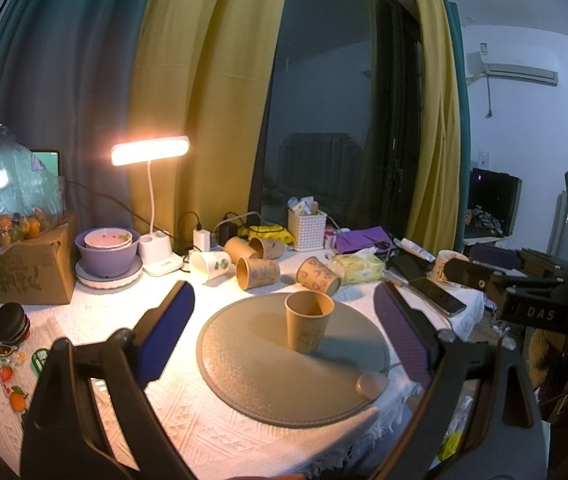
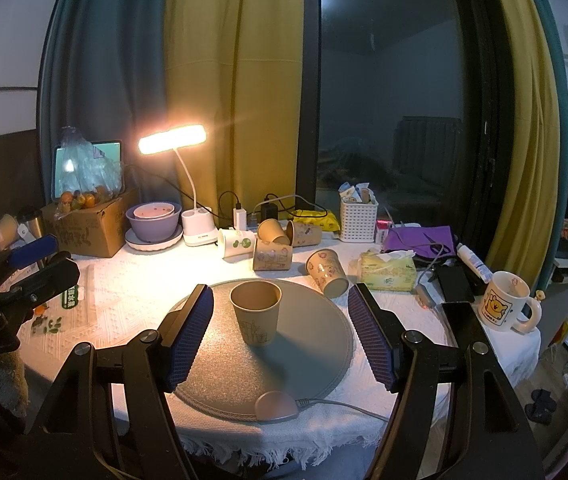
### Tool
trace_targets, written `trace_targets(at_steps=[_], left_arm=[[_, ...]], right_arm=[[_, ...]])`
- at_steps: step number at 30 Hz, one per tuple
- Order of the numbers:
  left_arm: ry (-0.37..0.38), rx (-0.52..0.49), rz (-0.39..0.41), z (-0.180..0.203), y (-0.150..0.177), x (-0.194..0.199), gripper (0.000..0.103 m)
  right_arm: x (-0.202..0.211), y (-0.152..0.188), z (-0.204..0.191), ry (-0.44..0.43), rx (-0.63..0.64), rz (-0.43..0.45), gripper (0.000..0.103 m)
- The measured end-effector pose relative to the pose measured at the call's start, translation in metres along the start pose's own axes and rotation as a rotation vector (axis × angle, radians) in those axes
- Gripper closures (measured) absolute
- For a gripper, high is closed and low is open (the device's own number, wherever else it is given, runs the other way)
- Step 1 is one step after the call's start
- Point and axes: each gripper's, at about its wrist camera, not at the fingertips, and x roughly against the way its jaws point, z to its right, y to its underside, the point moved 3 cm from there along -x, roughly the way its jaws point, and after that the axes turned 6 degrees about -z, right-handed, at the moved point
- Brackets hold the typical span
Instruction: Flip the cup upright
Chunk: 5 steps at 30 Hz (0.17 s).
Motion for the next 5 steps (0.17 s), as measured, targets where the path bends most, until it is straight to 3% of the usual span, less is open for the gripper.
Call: trace_targets(at_steps=[5], left_arm=[[0.063, -0.010, 0.034, 0.0076, 0.0016, 0.0053, 0.011]], right_arm=[[0.0000, -0.0001, -0.0008, -0.002, 0.000, 0.000, 0.030]])
